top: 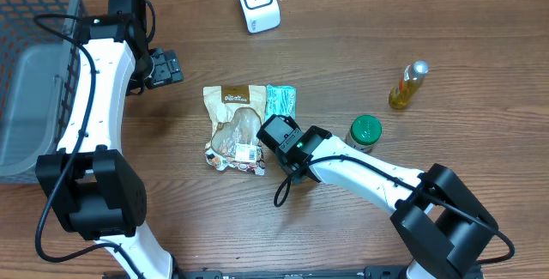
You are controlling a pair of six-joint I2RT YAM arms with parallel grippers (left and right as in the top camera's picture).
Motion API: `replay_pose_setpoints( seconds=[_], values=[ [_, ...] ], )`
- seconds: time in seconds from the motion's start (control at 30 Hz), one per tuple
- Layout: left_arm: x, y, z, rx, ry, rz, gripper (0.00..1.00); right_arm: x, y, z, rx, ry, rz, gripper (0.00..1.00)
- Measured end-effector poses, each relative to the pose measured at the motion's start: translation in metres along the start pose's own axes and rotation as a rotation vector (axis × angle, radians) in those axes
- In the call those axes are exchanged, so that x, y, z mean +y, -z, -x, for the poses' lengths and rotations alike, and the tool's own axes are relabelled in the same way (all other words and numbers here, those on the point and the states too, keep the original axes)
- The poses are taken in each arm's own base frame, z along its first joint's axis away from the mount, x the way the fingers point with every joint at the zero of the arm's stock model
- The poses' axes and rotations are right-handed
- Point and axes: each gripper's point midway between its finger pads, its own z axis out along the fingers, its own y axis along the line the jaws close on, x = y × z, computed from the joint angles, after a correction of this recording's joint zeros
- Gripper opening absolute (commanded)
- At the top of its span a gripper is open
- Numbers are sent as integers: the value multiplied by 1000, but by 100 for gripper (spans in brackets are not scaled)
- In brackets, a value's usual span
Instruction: Scan the item barcode
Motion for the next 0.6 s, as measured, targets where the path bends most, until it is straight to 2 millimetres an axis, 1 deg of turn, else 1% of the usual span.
replay_pose_setpoints(
  seconds=[0.2,0.3,0.6],
  values=[
    [0,0,0,0,0,0,100,-3,0,3,-11,0,-19,36],
    [0,0,0,0,0,0,100,-3,0,3,-12,0,-20,33],
    [0,0,0,0,0,0,99,-4,0,3,-13,1,-24,33]
  ],
)
